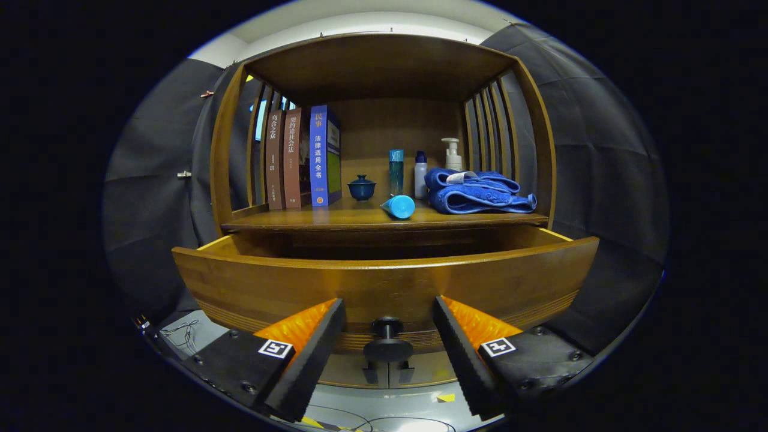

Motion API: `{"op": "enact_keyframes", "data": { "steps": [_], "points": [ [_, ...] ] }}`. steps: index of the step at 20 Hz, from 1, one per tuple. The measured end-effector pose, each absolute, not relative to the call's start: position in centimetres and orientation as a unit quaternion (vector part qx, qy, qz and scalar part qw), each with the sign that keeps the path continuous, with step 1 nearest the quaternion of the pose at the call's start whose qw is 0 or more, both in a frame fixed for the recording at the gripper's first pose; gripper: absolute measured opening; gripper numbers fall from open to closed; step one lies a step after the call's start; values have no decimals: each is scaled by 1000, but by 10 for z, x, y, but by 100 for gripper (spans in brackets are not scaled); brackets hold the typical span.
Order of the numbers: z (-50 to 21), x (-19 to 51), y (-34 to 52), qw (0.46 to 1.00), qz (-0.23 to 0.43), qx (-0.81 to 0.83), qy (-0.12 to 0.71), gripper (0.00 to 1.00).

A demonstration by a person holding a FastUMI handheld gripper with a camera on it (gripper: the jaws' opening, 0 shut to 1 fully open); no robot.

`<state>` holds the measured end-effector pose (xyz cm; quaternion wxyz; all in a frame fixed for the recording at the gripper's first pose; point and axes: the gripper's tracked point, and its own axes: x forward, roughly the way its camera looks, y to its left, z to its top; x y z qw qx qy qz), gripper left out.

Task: Pull open the drawer, take out the items inside it, and place them on the countertop above the cabinet.

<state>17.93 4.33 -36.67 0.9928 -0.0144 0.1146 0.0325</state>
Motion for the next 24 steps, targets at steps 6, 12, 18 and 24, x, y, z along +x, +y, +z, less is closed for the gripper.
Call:
{"op": "enact_keyframes", "data": {
  "steps": [6,12,18,24],
  "points": [
    [-369,207,46,992,34,-16,118,99],
    [-369,228,46,992,37,-19,116,99],
    [-372,259,47,992,39,-29,120,98],
    [-375,271,49,992,35,-28,117,99]
  ]
}}
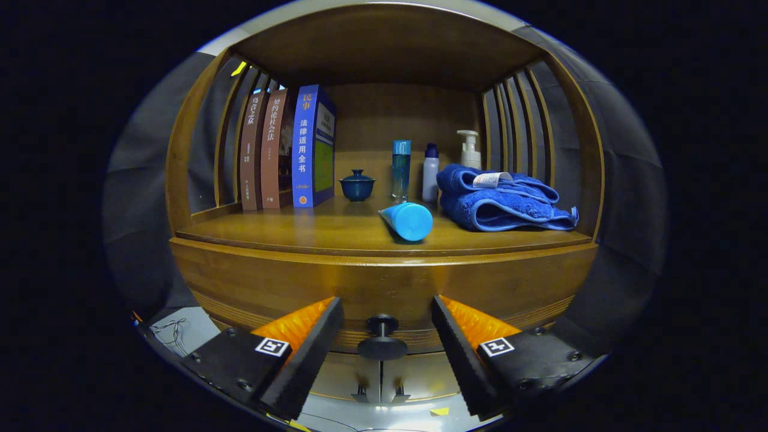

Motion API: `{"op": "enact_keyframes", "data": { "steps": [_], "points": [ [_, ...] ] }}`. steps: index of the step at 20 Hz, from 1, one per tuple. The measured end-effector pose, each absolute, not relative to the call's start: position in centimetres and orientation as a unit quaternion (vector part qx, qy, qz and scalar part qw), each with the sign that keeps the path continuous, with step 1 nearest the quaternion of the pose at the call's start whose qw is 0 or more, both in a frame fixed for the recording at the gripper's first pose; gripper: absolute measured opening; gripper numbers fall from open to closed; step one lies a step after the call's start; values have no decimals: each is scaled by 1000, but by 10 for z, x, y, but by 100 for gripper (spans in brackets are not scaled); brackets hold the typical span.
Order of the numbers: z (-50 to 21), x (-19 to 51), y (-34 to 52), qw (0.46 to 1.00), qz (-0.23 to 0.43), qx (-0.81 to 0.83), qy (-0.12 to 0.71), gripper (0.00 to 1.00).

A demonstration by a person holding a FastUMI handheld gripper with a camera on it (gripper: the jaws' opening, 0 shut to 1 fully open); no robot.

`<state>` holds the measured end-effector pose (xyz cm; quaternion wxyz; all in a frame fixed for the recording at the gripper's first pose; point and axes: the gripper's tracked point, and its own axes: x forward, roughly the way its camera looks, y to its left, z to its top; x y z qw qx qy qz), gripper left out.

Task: Pull open the drawer, take out the items inside it, and place them on the countertop above the cabinet.

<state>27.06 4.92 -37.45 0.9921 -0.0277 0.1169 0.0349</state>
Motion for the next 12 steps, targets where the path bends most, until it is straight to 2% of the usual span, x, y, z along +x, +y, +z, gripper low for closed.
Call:
{"op": "enact_keyframes", "data": {
  "steps": [6,12],
  "points": [
    [-374,265,49,990,30,-32,136,100],
    [-333,242,55,992,31,-35,116,100]
  ]
}}
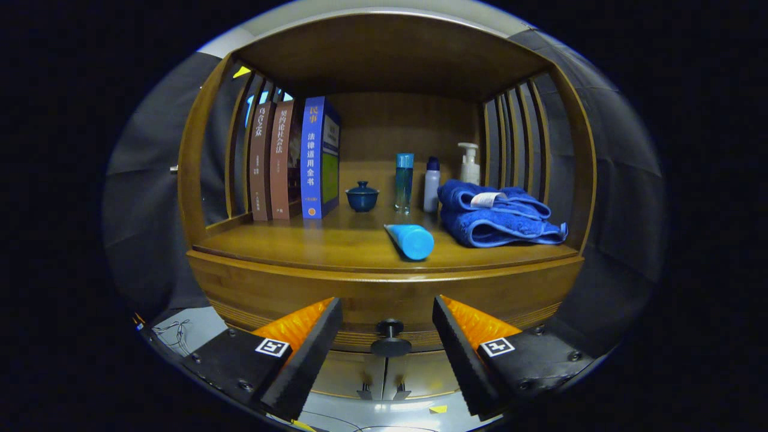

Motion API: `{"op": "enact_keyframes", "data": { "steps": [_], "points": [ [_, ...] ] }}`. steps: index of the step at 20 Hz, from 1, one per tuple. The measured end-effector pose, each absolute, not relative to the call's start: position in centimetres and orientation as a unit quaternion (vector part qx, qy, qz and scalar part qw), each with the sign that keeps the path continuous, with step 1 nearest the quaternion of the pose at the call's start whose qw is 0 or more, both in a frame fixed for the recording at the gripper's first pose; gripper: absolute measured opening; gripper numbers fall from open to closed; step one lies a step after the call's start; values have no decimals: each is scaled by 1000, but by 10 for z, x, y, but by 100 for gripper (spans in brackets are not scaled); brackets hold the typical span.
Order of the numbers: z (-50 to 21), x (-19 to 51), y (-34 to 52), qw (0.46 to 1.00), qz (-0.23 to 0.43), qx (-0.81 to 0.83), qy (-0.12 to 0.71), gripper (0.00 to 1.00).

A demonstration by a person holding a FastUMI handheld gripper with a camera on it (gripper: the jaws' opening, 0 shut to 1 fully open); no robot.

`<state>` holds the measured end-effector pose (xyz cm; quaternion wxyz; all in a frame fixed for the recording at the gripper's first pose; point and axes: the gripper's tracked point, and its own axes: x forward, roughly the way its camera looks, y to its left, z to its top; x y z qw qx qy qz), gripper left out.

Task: Pull open the drawer, take out the items inside it, and place them on the countertop above the cabinet.

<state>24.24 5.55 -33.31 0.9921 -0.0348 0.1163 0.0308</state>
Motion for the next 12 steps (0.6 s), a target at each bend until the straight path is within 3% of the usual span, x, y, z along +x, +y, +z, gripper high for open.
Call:
{"op": "enact_keyframes", "data": {
  "steps": [12],
  "points": [
    [-204,158,37,997,26,-41,60,100]
  ]
}}
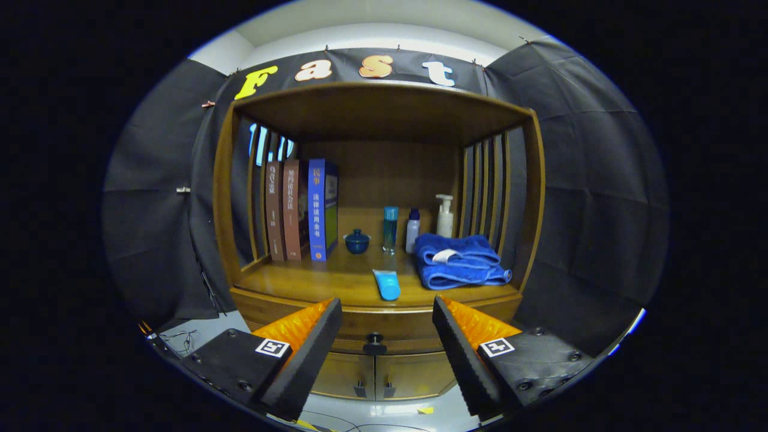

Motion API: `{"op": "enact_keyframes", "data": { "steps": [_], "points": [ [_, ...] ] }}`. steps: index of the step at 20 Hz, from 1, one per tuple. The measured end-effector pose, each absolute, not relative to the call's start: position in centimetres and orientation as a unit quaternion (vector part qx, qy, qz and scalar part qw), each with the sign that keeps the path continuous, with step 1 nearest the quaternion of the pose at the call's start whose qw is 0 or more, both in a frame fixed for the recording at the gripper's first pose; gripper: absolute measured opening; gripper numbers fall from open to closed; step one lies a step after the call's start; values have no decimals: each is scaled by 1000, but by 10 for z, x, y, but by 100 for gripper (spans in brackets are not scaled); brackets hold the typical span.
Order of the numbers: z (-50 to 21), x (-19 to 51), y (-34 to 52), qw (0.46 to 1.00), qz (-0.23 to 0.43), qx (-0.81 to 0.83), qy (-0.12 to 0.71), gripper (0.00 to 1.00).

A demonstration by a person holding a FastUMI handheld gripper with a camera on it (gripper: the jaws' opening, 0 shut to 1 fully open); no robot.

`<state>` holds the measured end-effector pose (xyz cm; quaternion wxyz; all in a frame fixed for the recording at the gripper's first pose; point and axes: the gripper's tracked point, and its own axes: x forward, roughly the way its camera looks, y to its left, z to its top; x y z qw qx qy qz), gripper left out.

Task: Pull open the drawer, take out the items inside it, and place them on the countertop above the cabinet.

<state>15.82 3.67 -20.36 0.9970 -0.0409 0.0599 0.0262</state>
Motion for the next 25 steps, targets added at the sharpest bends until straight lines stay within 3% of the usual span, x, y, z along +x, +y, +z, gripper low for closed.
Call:
{"op": "enact_keyframes", "data": {
  "steps": [11,25],
  "points": [
    [-90,75,26,998,47,-38,30,99],
    [-41,37,9,999,33,-41,-4,99]
  ]
}}
